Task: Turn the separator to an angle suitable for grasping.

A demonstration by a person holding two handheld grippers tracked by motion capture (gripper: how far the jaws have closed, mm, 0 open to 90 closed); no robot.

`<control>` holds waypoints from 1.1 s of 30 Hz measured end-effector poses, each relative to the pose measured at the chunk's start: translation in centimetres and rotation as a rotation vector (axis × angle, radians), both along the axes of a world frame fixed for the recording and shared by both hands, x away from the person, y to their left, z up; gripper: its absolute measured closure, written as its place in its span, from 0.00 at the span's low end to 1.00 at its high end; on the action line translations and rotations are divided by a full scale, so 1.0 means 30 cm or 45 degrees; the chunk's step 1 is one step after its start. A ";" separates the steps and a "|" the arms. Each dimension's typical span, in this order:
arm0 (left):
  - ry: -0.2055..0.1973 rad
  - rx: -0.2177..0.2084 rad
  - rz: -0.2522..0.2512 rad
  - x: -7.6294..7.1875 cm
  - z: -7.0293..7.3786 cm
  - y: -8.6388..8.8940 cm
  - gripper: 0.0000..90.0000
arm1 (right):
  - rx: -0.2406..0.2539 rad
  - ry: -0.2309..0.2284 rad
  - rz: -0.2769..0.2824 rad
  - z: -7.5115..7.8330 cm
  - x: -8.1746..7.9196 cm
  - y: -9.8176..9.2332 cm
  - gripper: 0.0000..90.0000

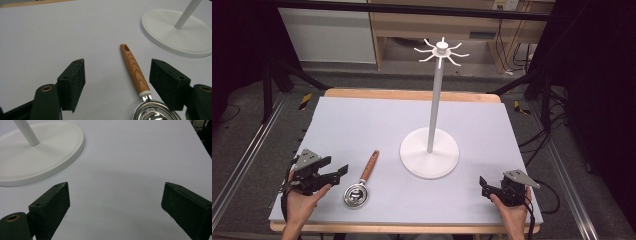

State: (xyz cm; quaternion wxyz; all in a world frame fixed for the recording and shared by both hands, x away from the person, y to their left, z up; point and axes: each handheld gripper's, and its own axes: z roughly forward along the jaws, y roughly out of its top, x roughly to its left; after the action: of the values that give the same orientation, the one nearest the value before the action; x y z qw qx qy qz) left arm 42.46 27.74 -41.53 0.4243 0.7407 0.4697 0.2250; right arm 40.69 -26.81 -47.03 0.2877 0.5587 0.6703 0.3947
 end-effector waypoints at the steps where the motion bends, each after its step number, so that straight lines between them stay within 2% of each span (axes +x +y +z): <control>1: 0.000 -0.001 -0.007 0.001 0.003 -0.003 0.31 | 0.008 0.001 -0.002 0.001 -0.001 0.003 0.10; 8: 0.001 0.022 -0.025 0.007 0.017 -0.029 0.33 | 0.012 0.004 0.009 0.001 0.002 0.005 0.10; 9: -0.001 0.038 -0.035 0.010 0.023 -0.038 0.33 | 0.010 0.008 0.010 0.000 0.004 0.006 0.10; 17: -0.014 0.053 -0.083 0.023 0.050 -0.085 0.33 | 0.020 0.005 0.012 0.000 0.003 0.007 0.11; 23: 0.008 0.073 -0.118 0.038 0.050 -0.117 0.33 | 0.022 0.006 0.008 -0.001 0.002 0.008 0.11; 33: 0.039 0.116 -0.135 0.059 0.064 -0.141 0.35 | 0.028 0.020 0.013 -0.002 0.001 0.006 0.11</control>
State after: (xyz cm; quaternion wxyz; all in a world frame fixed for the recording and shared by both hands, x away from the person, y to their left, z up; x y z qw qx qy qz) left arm 44.24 23.50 -39.60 0.3943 0.7864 0.4257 0.2119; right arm 40.73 -26.62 -47.10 0.2742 0.5616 0.6709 0.3991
